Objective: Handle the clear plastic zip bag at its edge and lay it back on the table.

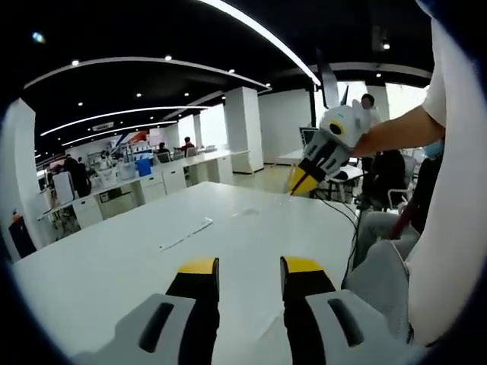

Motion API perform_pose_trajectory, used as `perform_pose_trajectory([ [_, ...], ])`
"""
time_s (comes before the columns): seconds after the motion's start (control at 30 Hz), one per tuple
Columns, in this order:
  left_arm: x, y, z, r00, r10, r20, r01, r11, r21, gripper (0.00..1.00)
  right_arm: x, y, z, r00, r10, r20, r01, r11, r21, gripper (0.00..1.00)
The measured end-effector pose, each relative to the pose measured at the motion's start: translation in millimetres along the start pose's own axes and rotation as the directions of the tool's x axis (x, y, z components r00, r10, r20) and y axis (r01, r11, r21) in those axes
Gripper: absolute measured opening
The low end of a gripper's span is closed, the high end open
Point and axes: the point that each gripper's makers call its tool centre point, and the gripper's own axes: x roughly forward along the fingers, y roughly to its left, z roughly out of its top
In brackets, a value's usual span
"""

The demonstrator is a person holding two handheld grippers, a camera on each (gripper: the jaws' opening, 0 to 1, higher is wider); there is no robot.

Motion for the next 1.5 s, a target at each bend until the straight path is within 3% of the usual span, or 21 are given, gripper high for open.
perform_pose_trajectory([
  [0.37, 10.7, -1.1, 30.7, 0.998, -0.053, 0.025, 0.050, 0.995, 0.086, 0.24, -11.5, 3.6, 13.9, 1.000, 0.023, 0.017, -0.023, 0.999, -0.032, 0.00],
  [0.8, 13.6, -5.4, 47.6, 0.995, -0.100, 0.029, 0.095, 0.985, 0.145, 0.14, -21.7, 5.0, 23.4, 0.999, 0.042, 0.029, -0.040, 0.997, -0.063, 0.00],
  [1.07, 16.3, -13.8, 50.2, 0.990, -0.142, 0.013, 0.138, 0.974, 0.181, 0.07, -25.1, 5.7, 24.7, 0.998, 0.050, 0.030, -0.048, 0.996, -0.073, 0.00],
  [1.5, 16.0, -18.3, 40.8, 0.981, -0.191, -0.021, 0.191, 0.962, 0.195, 0.00, -28.1, 6.7, 25.1, 0.998, 0.059, 0.036, -0.056, 0.996, -0.072, 0.00],
])
